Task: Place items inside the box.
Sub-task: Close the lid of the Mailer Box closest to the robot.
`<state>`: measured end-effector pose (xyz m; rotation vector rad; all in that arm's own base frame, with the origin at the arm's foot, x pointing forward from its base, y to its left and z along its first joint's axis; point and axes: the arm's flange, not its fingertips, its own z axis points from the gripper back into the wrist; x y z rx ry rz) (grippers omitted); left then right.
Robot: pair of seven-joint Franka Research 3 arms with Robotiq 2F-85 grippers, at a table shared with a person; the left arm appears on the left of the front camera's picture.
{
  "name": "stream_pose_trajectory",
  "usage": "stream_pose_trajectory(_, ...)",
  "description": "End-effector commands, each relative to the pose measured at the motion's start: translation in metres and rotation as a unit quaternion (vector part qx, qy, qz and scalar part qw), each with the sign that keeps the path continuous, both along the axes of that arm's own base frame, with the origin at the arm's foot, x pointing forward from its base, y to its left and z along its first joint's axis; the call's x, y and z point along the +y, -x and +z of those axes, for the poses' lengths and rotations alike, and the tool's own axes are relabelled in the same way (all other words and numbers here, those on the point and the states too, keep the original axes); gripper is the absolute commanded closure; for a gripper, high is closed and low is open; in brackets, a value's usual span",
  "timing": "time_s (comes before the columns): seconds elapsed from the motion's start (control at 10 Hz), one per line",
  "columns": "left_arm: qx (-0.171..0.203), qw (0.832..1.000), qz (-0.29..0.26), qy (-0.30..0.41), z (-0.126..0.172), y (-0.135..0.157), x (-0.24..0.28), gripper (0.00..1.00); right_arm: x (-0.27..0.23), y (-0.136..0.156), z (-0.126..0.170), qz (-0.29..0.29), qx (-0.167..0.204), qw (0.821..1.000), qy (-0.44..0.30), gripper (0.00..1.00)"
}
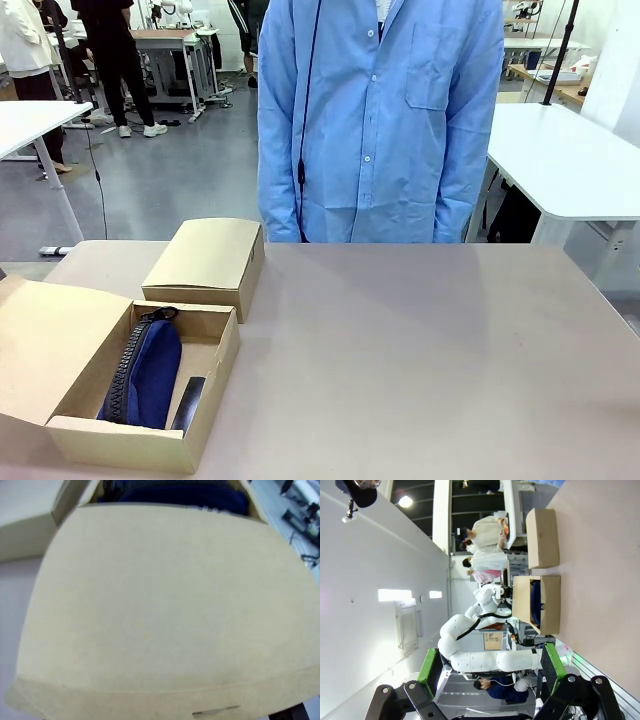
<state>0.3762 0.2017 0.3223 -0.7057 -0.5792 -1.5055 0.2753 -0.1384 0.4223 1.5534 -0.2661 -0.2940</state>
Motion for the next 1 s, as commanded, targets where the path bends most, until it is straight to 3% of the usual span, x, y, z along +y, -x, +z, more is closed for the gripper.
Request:
stream_pose_trajectory(0.0, -0.027, 0.999, -0.003, 0.042, 0.008, 0.009, -0.008, 0.00, 0.000, 0.000, 0.005, -0.001, 0.005, 1.000, -0.011, 0.00)
stream_pose_trajectory(0.5, -0.093, 0.990, -0.004, 0.106, 0.033, 0.024, -0.032, 0.00, 0.000, 0.000, 0.005, -0.001, 0.005, 1.000, -0.011, 0.00)
stream_pose_trajectory(0.9, -0.102, 0.982, -0.017, 0.155, 0.064, 0.044, -0.075, 0.00, 0.000, 0.000, 0.005, -0.001, 0.005, 1.000, -0.011, 0.00)
